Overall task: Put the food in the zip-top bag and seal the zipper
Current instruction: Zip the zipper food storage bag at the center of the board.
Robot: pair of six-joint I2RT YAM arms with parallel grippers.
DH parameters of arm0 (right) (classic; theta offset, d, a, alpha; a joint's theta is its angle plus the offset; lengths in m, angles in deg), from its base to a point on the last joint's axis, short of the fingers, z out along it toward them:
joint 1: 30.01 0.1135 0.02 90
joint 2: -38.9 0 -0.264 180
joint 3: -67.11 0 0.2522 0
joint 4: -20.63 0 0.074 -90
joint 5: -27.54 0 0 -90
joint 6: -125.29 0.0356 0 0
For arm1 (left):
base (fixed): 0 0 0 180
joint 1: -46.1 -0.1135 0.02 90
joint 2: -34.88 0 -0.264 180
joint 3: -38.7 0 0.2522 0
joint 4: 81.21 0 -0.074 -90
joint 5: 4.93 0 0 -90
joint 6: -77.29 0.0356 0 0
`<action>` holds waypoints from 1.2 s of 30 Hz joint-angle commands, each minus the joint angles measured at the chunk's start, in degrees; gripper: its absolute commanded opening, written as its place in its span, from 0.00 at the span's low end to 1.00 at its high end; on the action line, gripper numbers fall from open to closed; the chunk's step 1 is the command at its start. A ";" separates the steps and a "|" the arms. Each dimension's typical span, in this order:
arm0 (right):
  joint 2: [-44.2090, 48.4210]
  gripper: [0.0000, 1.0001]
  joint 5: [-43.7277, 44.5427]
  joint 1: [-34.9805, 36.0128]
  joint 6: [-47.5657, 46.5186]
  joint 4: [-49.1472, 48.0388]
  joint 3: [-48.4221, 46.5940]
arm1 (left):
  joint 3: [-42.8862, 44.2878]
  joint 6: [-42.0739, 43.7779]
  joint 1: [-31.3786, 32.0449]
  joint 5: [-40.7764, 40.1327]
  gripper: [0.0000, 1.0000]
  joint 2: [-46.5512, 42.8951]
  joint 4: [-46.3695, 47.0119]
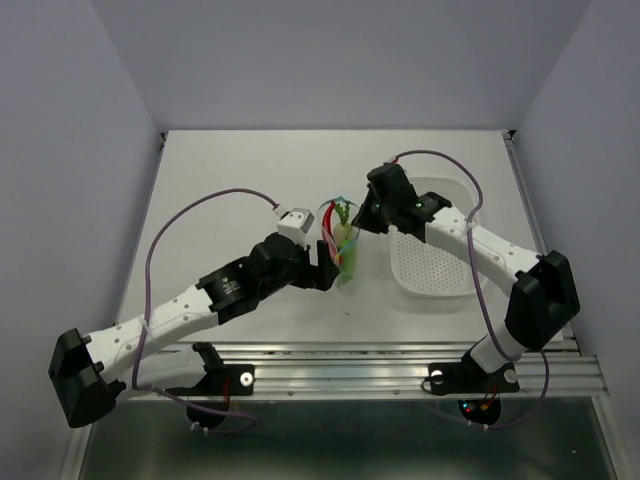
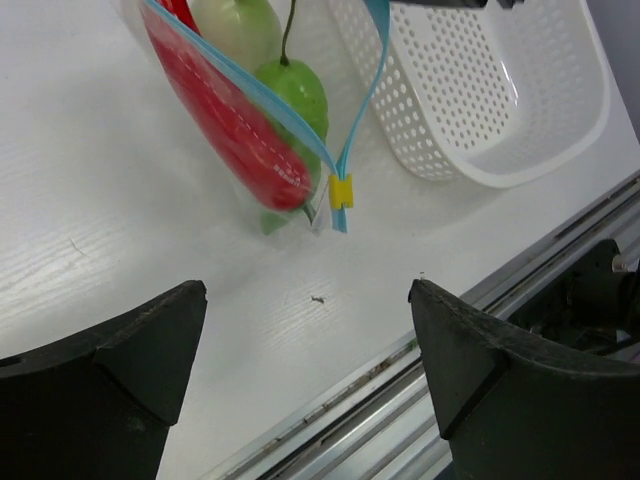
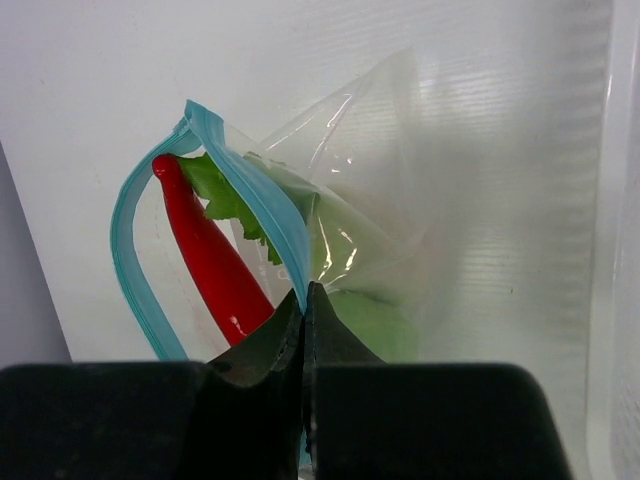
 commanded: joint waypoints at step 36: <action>-0.73 0.01 -5.60 -1.03 6.25 1.08 -2.25 | -1.54 3.30 3.29 -9.31 0.17 8.00 15.73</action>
